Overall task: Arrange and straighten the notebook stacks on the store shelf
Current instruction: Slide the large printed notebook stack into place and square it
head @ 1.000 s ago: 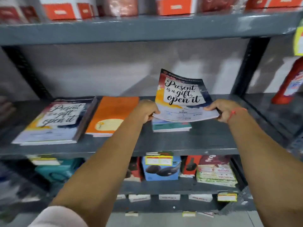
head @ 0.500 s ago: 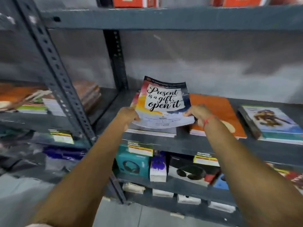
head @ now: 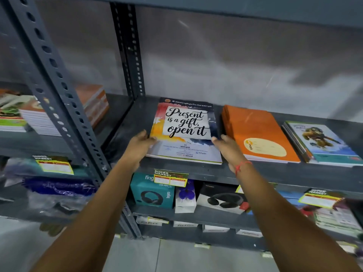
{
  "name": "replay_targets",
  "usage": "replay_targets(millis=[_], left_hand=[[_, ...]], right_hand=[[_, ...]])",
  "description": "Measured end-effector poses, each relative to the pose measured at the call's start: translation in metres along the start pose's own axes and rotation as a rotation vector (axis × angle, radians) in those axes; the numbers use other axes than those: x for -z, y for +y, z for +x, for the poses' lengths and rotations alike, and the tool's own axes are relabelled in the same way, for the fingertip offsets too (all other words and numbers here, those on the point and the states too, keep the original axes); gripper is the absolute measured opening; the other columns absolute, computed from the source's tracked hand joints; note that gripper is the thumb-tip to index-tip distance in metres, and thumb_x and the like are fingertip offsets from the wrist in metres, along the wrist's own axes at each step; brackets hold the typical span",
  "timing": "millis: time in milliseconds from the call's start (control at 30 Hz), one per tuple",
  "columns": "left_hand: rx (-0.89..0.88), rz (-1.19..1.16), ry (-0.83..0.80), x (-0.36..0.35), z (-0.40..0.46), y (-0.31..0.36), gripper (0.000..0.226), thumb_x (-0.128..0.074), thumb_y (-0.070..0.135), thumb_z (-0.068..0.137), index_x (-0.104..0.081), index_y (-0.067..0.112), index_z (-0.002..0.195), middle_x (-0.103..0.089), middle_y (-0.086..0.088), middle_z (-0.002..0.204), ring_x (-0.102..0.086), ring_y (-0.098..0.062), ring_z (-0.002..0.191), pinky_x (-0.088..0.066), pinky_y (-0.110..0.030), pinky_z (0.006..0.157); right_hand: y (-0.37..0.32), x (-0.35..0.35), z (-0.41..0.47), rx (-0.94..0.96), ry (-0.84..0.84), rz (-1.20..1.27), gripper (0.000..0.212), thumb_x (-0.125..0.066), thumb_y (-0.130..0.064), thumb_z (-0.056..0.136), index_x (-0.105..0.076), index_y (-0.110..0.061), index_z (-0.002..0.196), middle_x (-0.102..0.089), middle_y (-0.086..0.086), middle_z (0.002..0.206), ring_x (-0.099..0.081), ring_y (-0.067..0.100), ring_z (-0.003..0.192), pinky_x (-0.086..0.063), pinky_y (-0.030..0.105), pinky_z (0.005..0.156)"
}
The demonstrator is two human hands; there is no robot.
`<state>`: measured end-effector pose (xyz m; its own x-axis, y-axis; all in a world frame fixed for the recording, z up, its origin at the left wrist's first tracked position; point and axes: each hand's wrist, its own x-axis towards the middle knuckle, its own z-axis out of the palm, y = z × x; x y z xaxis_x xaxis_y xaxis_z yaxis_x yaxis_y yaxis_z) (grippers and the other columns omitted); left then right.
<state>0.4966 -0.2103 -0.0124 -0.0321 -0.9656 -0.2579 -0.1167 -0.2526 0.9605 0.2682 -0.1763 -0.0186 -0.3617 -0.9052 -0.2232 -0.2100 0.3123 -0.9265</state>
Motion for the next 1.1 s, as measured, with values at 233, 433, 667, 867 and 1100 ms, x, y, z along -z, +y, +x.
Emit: replay_targets(millis=[233, 433, 667, 867, 1100], left_hand=[[-0.012, -0.107, 0.004, -0.007, -0.005, -0.011, 0.060, -0.047, 0.030, 0.094, -0.025, 0.017, 0.148, -0.027, 0.002, 0.155, -0.026, -0.019, 0.143, -0.019, -0.035, 0.116], [-0.157, -0.067, -0.150, 0.016, -0.008, -0.037, 0.069, -0.056, 0.013, 0.089, -0.021, 0.016, 0.148, -0.045, 0.008, 0.140, -0.051, -0.002, 0.117, -0.044, -0.012, 0.093], [-0.185, -0.205, -0.136, 0.021, -0.001, -0.058, 0.063, -0.055, -0.009, 0.084, -0.036, 0.009, 0.141, -0.062, 0.005, 0.118, -0.066, 0.010, 0.087, -0.052, -0.004, 0.071], [-0.217, -0.266, 0.003, 0.005, -0.001, -0.059, 0.057, -0.058, -0.009, 0.082, -0.041, 0.000, 0.137, -0.043, -0.013, 0.146, -0.046, -0.021, 0.131, -0.049, -0.004, 0.084], [-0.228, -0.265, -0.033, 0.009, -0.001, -0.062, 0.058, -0.055, -0.011, 0.084, -0.038, 0.000, 0.138, -0.041, -0.014, 0.148, -0.041, -0.024, 0.135, -0.052, -0.003, 0.075]], right_hand=[[0.011, -0.012, -0.005, -0.074, -0.154, 0.285, 0.101, -0.046, -0.078, 0.064, -0.023, -0.026, 0.146, -0.023, -0.007, 0.155, -0.021, 0.015, 0.143, -0.013, 0.044, 0.119], [0.039, -0.006, -0.039, 0.166, -0.107, 0.210, 0.066, -0.051, -0.029, 0.089, -0.020, -0.023, 0.147, -0.025, -0.013, 0.152, -0.028, -0.003, 0.135, -0.025, 0.016, 0.104], [0.055, 0.004, -0.024, 0.163, -0.218, 0.216, 0.085, -0.063, 0.011, 0.074, -0.025, -0.017, 0.145, -0.050, -0.019, 0.126, -0.052, 0.001, 0.112, -0.047, 0.001, 0.080], [0.048, -0.002, -0.024, 0.180, -0.163, 0.218, 0.077, -0.059, 0.011, 0.078, -0.028, -0.013, 0.144, -0.052, -0.034, 0.101, -0.057, -0.024, 0.083, -0.045, -0.003, 0.068], [0.051, 0.000, -0.023, 0.177, -0.136, 0.255, 0.075, -0.057, 0.013, 0.078, -0.028, -0.010, 0.144, -0.044, -0.021, 0.128, -0.052, -0.030, 0.084, -0.046, -0.002, 0.075]])
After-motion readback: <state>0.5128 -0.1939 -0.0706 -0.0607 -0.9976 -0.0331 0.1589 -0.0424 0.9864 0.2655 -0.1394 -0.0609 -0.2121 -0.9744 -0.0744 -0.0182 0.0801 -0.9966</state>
